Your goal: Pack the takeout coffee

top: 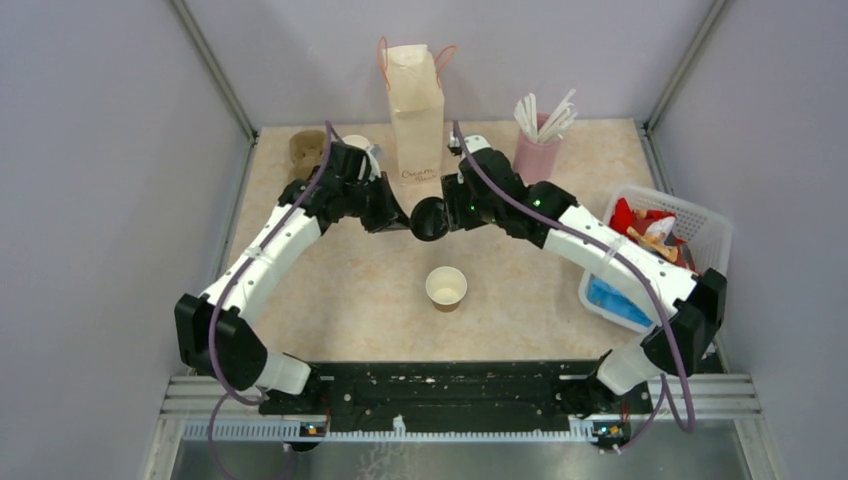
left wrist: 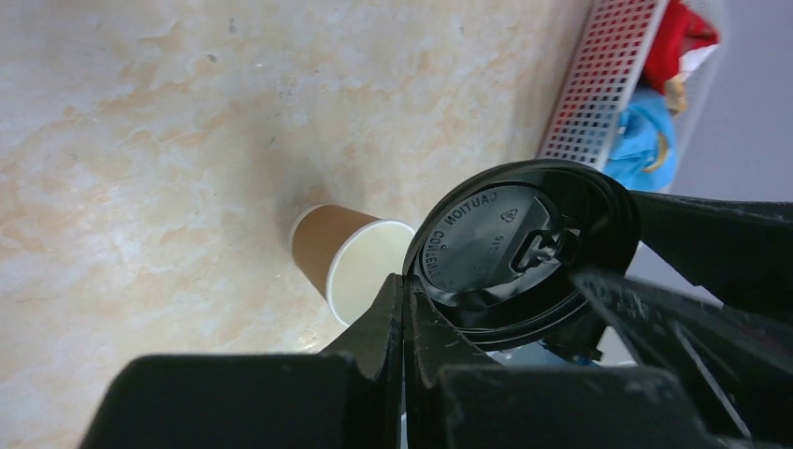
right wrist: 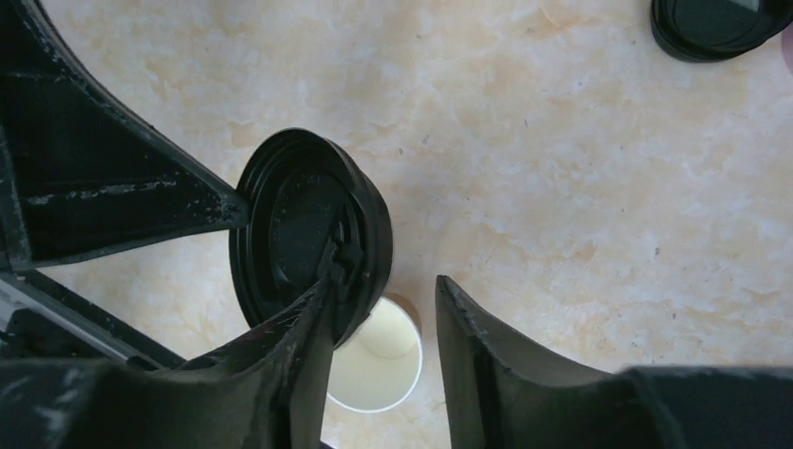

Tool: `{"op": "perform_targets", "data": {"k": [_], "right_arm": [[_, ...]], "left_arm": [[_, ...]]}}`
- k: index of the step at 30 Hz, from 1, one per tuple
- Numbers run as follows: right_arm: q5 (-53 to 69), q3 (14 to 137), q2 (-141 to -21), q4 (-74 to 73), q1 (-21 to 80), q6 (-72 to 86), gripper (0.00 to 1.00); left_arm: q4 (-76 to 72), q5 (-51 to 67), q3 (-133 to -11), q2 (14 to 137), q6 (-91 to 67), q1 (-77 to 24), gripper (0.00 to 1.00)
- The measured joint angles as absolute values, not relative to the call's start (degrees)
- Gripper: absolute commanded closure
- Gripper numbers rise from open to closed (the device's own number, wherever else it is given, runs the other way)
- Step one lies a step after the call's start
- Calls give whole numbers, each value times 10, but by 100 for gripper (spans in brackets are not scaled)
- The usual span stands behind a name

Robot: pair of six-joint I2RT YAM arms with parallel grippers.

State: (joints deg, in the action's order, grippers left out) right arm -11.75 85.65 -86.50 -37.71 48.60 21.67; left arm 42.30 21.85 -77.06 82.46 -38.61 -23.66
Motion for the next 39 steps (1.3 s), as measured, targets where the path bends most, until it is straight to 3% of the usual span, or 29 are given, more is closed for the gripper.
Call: {"op": "perform_targets", "data": {"k": [5,9,10,16,22,29,39], "right_arm": [[-101,906,-836,-413,486,227,12],[-30,905,-778,-405,461,245,8],[2,895,-756,-393,443,252,3],[209,785,-623,-250,294,357,1],[389,691,-639,16,276,543,1],[452,666,-719,157,288,666,1],[479,668,-752,244,326,697,1]], "left_arm": [[385,284,-743,797,-412,-198,100],[316,365,-705,777,-460,-168,100],[290,390,-688,769,-480,-162,100],[25,522,-566,721,-644,-146,100],[-175,592,-556,720,-781,-146,100],[-279,616,-556,720,-865,-146,100],[-323,636,-556,724,-903,-147,100]]}}
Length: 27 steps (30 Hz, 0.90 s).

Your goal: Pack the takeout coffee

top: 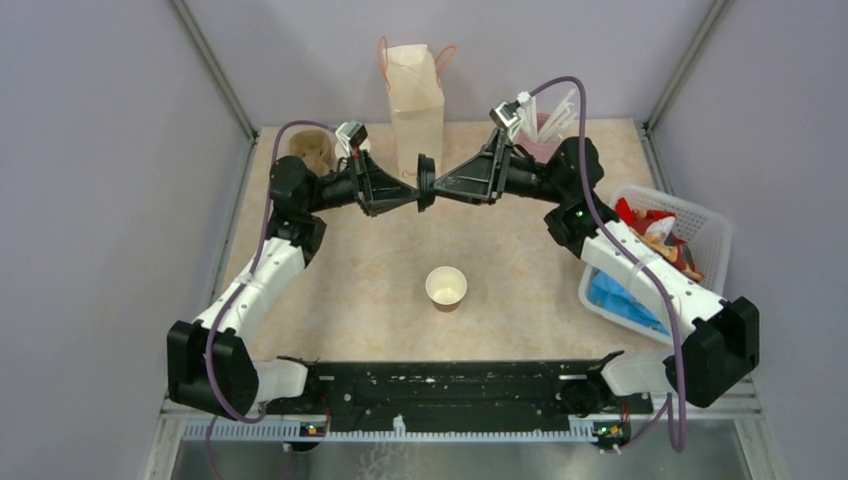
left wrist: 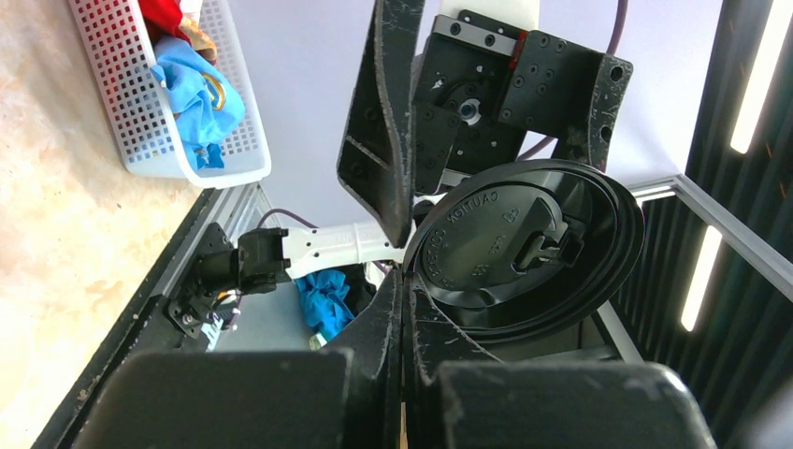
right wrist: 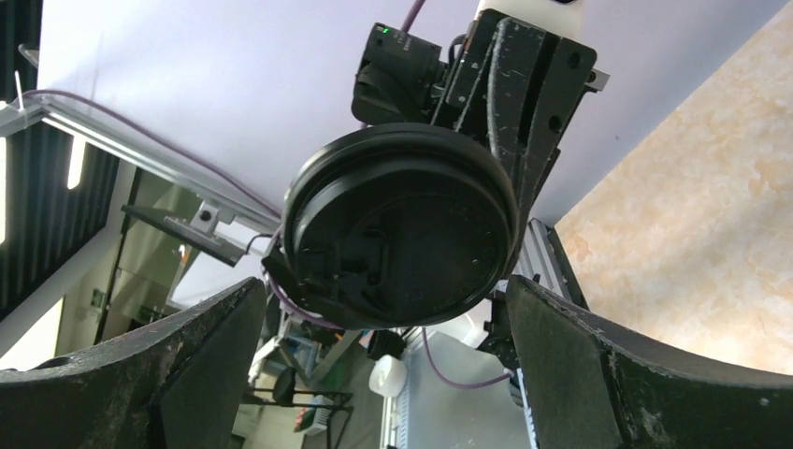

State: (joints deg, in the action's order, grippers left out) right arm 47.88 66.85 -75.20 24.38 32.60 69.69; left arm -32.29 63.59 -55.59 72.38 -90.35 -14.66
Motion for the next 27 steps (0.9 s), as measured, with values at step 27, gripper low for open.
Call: {"op": "perform_targets", "data": {"k": [27], "right_arm": [[487,676,-798,320,336,748,18]], "left_arm": [[-365,652,-556,738,-931,-147,100]]}}
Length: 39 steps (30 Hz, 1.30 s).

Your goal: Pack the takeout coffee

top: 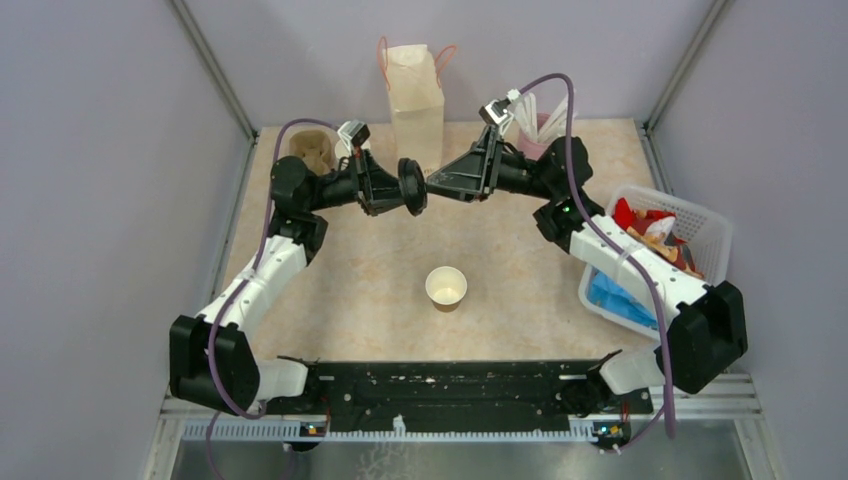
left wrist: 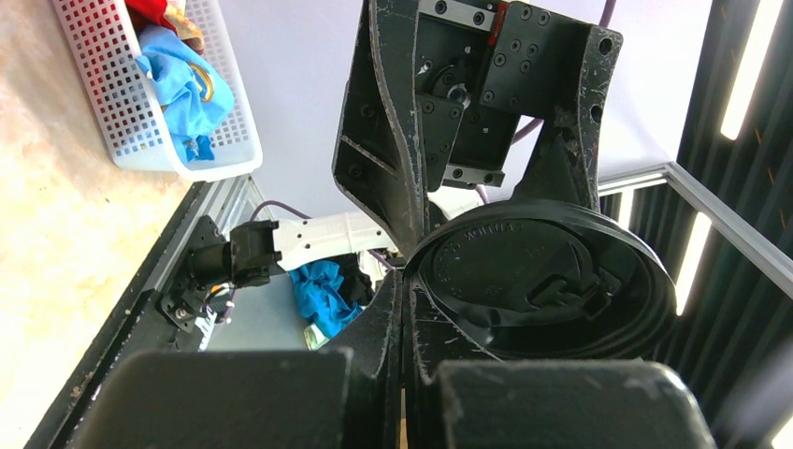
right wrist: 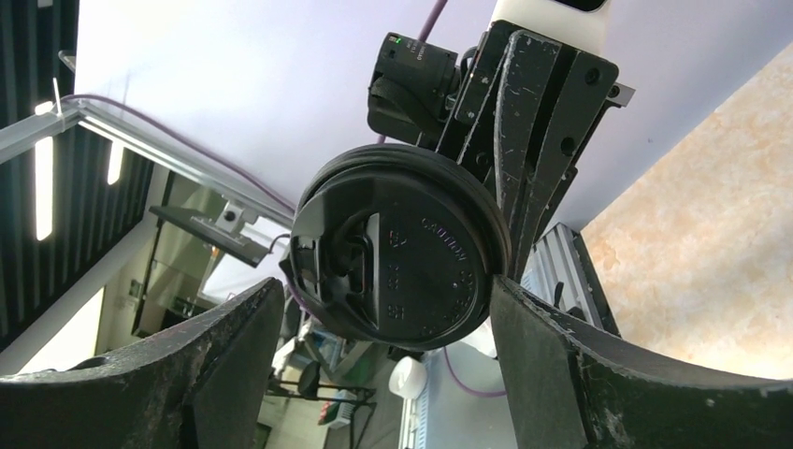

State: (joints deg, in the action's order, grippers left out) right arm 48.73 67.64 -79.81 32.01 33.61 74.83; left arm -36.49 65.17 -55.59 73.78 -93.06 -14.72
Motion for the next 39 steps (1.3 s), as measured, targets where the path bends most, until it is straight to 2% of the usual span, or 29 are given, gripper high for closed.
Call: {"op": "perform_targets", "data": {"k": [2,6,16,27,30,34,39], "right_arm": [[487,676,-800,319,336,748,14],[485,676,-800,303,336,733,12],[479,695,-799,261,338,700,16],[479,695,-799,261,338,701,24],[479,695,-799,261,338,701,25],[477,694,-799,259,337,703,25],[474,675,-788,255,326,707,24]], "left_arm": [[-365,652,-556,738,-931,-147,100],[-365,652,-556,738,-931,-147,100],[-362,651,-556,739,-930,-147,100],[-362,651,-556,742,-931,-147,99],[-362,649,-555,742,-930,-147,90],[-362,643,-545,741,-929,-147,67],[-307,635,-537,730,-888,-145,43]]}}
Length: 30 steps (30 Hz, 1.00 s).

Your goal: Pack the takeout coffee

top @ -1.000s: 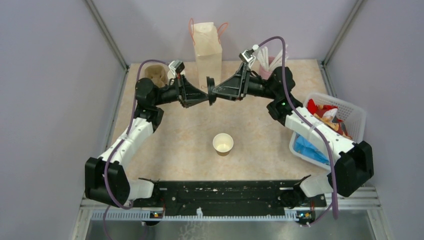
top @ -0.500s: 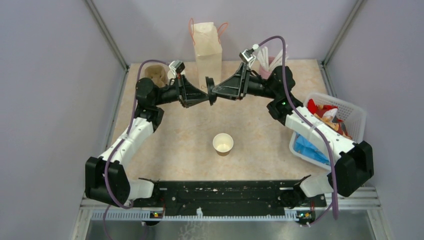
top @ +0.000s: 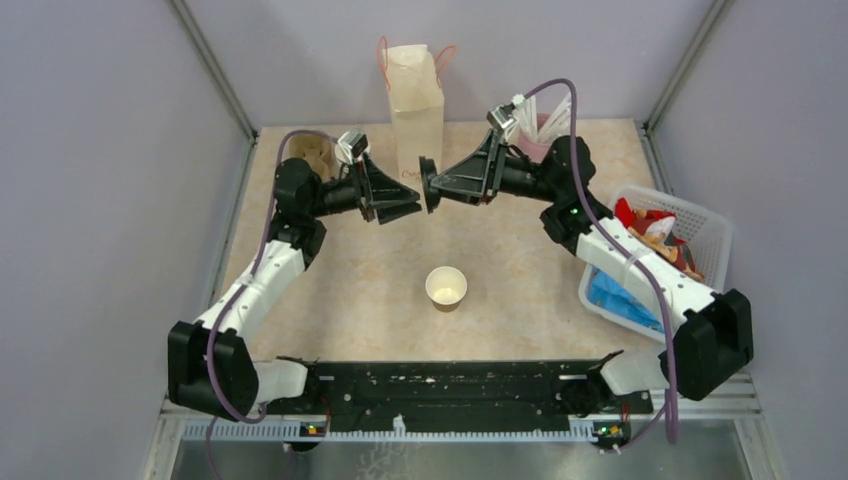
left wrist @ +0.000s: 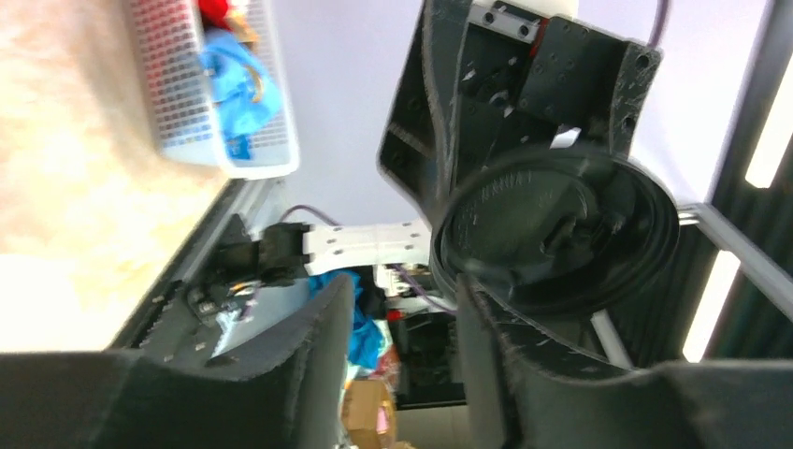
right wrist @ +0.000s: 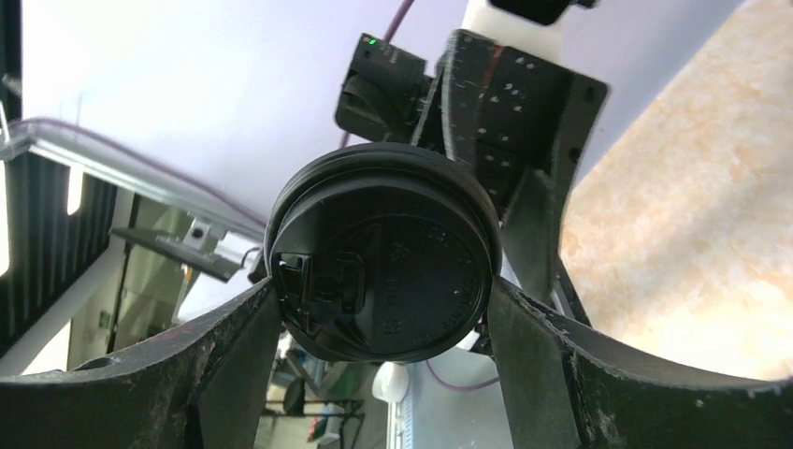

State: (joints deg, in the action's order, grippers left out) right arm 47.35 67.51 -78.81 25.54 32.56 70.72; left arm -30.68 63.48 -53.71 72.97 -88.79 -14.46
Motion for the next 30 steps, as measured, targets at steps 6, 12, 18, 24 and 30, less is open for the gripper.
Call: {"op": "perform_targets", "data": {"k": [6,12,18,24,30], "right_arm": [[409,693,-745,-1,292,553,22],[186,808,-779,-329,395,326,22],[3,875,-892,-499,525,233,21],[-76,877,-952,-571,556,193,21],[-89,869,-955,-565,559,175,20]], "left_arm": [[1,564,-556,673,-698,-108,21],[305,415,-603,657,-519,-96,13],[429,301,-603,625,-428,-96,11],[455,241,-590,588,-382,-96,9],[460,229,-563,571,-369,-96,9]]}}
